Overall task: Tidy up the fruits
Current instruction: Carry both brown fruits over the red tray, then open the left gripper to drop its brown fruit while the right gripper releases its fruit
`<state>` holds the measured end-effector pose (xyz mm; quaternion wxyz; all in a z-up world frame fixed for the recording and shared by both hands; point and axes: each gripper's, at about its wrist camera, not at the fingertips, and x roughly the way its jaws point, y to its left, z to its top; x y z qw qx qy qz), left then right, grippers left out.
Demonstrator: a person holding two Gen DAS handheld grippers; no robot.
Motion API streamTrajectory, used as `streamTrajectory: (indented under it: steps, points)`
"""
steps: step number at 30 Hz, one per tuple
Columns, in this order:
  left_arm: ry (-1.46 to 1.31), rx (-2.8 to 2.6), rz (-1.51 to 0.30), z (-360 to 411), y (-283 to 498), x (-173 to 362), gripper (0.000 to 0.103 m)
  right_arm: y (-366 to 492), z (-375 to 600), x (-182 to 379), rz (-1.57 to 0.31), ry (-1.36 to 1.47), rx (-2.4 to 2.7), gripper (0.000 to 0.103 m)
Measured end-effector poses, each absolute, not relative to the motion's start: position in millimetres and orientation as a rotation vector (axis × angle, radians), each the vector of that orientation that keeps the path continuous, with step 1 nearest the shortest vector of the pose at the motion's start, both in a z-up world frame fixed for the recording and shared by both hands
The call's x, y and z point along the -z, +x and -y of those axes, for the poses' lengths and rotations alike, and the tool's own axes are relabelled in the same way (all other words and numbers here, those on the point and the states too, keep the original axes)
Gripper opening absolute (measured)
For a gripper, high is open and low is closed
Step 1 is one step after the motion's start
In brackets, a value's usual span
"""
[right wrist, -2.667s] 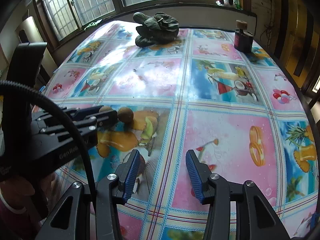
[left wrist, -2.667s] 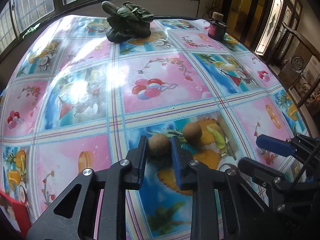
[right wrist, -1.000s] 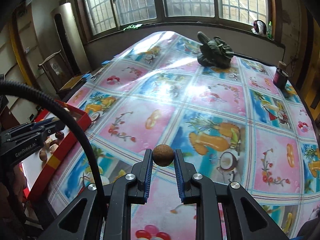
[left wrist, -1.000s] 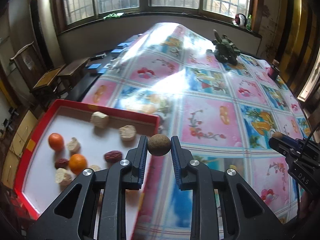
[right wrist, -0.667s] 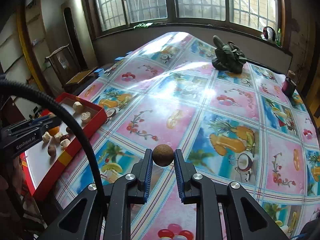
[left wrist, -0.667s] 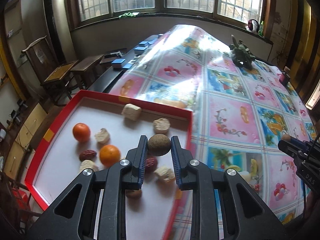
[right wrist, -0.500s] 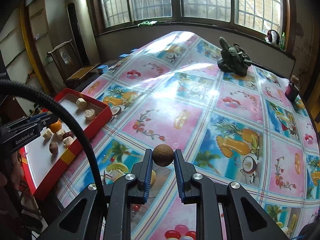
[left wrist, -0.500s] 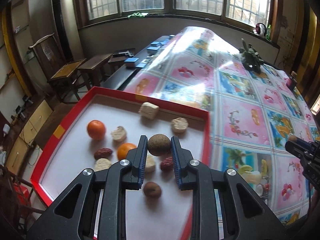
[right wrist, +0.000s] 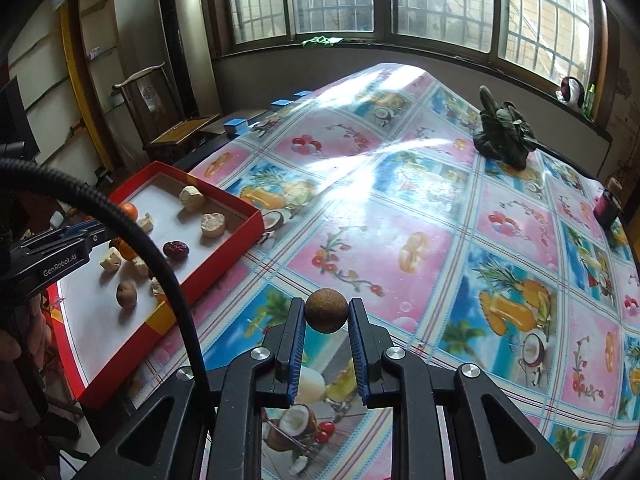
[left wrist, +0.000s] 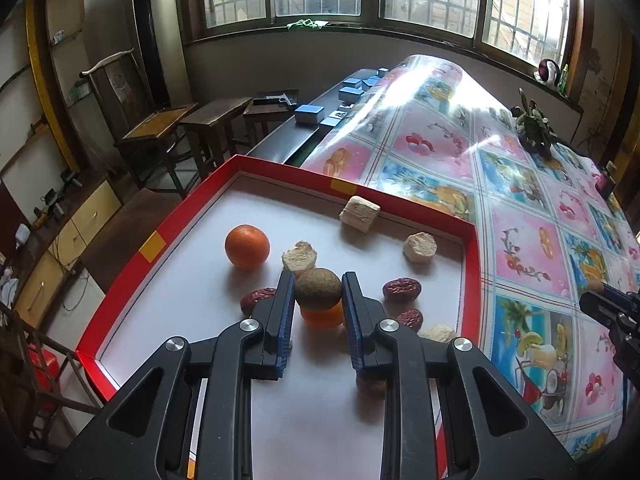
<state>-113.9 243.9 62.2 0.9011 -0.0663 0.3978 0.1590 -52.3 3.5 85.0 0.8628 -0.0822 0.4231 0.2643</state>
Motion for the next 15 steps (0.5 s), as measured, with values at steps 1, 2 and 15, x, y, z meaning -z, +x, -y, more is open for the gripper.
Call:
streamTrajectory:
  steps: [1,2,15]
  points:
    - [-0.139,-0.331,-0.823,-245.3,-113.9,-61.6,0.023,-52.2,-7.0,-84.7,-0.888,-0.176,-0.560,0.021]
    - [-0.140,-0.333,-0.824,-246.4,-113.8,-61.0,0.023,-52.3,-10.0,-84.6,-0.887,-0.182,-0.566,0.021]
    - [-0.144,-0.341,-0.819,-252.0,-111.3,-58.8,0.023,-52.6,-51.1,-83.5,-0.885,-0.225,-0.636,0.021]
